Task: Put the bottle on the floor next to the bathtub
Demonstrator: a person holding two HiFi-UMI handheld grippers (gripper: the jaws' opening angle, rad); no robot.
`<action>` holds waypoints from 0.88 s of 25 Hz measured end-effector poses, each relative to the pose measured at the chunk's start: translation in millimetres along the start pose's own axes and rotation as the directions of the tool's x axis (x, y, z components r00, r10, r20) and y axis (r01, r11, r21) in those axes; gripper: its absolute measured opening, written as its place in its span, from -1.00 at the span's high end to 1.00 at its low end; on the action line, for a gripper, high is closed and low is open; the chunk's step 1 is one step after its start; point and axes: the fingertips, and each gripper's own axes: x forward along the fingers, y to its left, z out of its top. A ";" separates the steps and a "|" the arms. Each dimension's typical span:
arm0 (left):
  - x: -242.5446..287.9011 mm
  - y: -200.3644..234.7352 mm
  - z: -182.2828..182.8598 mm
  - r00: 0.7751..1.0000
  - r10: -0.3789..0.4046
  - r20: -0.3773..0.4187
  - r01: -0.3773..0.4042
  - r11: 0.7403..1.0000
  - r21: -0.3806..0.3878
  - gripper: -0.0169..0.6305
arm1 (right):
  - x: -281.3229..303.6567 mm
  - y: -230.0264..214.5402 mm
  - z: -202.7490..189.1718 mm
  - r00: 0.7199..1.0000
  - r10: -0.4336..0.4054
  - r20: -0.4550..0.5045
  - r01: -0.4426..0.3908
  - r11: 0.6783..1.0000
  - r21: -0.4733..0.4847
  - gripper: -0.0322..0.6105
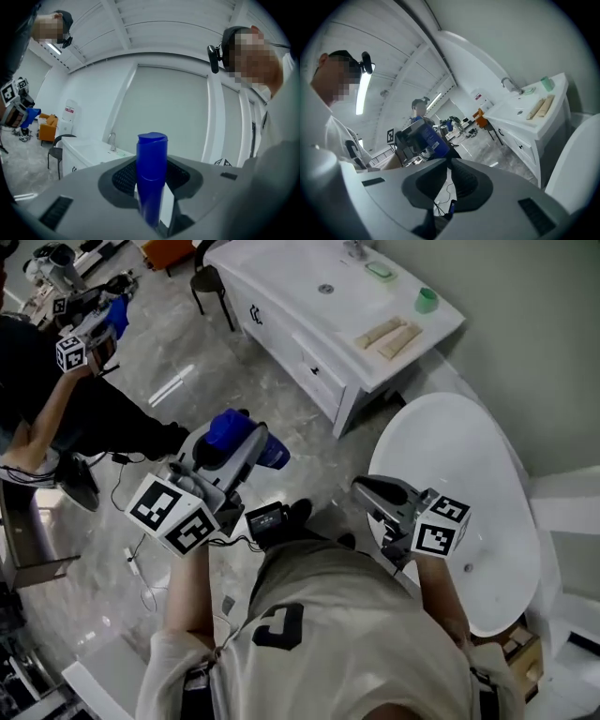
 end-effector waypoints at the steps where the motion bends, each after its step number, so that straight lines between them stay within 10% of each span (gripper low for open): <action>1: 6.3 8.9 0.3 1.000 -0.026 -0.009 0.026 1.000 0.007 0.35 | 11.5 0.9 4.9 1.000 -0.013 -0.008 0.012 1.000 -0.015 0.81; 14: 86.6 28.1 -20.0 0.921 -0.349 -0.176 0.370 0.923 0.105 0.35 | 59.1 -9.5 -4.0 0.973 -0.232 0.017 0.231 0.972 0.041 0.80; 22: 99.4 29.2 -51.5 0.894 -0.377 -0.243 0.398 0.916 0.042 0.35 | 25.5 -16.3 -7.0 0.933 -0.350 0.087 0.343 0.935 0.090 0.81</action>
